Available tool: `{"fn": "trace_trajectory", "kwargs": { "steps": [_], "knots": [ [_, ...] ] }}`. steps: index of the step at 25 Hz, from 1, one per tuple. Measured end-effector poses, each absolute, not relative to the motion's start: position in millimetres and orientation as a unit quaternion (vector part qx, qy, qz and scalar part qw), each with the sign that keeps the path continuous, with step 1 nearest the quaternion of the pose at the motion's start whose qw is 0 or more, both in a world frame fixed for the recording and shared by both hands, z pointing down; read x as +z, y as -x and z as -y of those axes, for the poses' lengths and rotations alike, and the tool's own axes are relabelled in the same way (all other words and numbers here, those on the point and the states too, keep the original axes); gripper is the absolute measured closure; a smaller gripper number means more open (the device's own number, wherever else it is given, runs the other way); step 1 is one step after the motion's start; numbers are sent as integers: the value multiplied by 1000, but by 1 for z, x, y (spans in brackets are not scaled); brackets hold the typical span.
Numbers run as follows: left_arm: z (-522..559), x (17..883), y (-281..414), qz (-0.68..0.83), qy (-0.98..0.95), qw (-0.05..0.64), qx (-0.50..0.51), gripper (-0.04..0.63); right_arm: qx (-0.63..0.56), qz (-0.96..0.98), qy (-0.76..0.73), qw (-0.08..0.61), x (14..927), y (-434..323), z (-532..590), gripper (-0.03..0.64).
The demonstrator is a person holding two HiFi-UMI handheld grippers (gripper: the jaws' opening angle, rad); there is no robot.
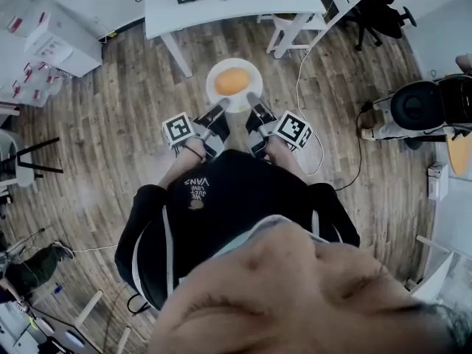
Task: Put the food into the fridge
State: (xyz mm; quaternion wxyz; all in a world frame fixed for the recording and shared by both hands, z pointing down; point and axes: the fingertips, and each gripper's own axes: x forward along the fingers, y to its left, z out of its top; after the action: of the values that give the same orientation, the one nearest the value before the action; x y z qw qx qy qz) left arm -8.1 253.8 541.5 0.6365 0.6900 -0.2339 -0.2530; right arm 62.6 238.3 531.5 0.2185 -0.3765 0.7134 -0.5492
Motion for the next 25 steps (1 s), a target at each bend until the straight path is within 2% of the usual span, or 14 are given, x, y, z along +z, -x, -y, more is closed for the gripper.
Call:
{"fn": "trace_trajectory", "kwargs": {
  "steps": [25],
  "knots": [
    [-214,542,66,192,-692,656,-232,563,-519,-708,416,239,522,-4,-205,592]
  ]
}}
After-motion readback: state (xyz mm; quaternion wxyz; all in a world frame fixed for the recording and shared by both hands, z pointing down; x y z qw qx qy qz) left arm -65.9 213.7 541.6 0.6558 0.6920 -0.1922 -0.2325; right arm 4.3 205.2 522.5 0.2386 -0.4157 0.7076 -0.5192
